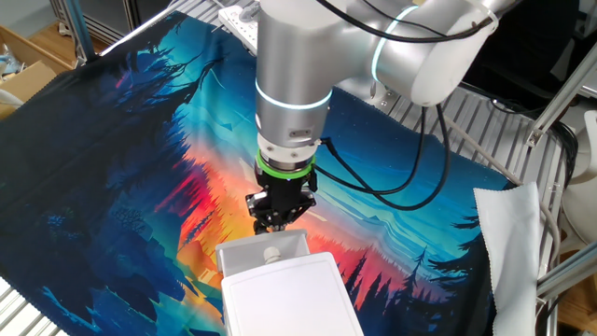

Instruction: Grasp the handle and close the drawer

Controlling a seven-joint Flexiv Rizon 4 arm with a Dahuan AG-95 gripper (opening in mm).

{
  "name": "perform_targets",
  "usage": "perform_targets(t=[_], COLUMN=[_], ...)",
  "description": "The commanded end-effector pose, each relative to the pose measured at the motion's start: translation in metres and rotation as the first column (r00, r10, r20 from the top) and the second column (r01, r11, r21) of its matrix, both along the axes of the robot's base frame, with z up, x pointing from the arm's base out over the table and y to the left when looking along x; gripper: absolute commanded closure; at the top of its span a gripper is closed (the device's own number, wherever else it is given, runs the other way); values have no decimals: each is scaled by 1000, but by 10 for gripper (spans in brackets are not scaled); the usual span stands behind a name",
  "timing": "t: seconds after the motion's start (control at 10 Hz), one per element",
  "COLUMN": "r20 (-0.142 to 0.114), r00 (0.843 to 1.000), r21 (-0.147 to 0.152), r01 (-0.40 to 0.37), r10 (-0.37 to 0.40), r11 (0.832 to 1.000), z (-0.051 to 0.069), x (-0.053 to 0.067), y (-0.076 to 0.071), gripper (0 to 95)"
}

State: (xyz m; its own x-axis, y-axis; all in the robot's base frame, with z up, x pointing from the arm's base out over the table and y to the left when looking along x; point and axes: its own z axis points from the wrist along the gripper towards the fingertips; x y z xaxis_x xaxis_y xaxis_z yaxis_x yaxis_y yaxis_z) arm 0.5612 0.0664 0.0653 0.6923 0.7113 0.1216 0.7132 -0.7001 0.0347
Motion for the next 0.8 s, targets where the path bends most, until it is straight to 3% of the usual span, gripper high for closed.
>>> perform_targets(t=[0.1, 0.8], r20=[0, 1], r00=[1000, 1000], r21=[8, 8], r01=[-4, -3], r10=[4, 3], r11=[1000, 1000], z=[2, 3], x=[-1, 0], y=[0, 1], gripper=[950, 950])
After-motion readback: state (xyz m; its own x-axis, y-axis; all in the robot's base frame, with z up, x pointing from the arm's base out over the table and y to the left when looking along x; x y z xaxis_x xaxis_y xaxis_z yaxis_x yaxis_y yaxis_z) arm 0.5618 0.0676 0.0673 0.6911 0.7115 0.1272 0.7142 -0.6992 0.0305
